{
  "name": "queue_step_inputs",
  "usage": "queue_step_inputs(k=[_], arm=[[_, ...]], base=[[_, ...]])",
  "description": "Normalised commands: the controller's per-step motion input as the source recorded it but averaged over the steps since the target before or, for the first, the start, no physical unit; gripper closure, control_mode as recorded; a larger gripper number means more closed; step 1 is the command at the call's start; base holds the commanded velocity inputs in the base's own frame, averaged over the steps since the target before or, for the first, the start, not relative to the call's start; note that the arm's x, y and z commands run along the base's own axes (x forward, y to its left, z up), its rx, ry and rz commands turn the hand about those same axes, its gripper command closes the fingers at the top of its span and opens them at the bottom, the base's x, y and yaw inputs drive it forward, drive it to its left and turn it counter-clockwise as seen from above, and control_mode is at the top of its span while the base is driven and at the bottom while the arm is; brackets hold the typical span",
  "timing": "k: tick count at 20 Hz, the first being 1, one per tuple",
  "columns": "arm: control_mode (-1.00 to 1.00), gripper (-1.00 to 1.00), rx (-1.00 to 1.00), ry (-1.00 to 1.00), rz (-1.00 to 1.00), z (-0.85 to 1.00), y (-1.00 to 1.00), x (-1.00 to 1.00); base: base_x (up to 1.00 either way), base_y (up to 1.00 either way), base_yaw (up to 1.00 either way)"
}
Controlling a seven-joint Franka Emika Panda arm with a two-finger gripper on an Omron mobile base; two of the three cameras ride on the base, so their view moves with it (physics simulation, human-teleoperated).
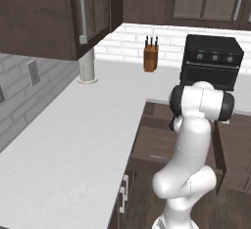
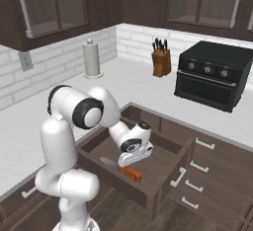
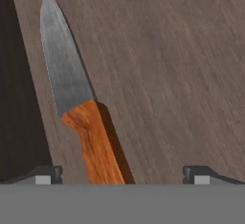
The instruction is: Pick up the knife from the drawer and place it on the cutting board. Then place the meat from the plate to the cutting board.
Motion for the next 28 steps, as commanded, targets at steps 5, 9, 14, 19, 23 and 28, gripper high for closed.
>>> queue_step_inputs(k=[5, 9, 14, 19, 23, 28], arm=[[-1.00, -1.00, 0.00, 0.00, 0.00, -0.15, 0.00, 0.00], [-1.00, -1.00, 0.00, 0.00, 0.00, -0.16, 0.00, 0.00], [-1.00, -1.00, 0.00, -0.01, 0.00, -0.11, 0.00, 0.00], [-1.00, -1.00, 0.00, 0.00, 0.00, -0.18, 0.00, 0.00], [-1.00, -1.00, 0.00, -0.01, 0.00, -0.31, 0.00, 0.02], [-1.00, -1.00, 0.00, 0.00, 0.00, -0.44, 0.00, 0.17]], base=[[0.00, 0.00, 0.00], [0.00, 0.00, 0.00], [0.00, 0.00, 0.00], [0.00, 0.00, 0.00], [0.00, 0.00, 0.00], [0.00, 0.00, 0.00]])
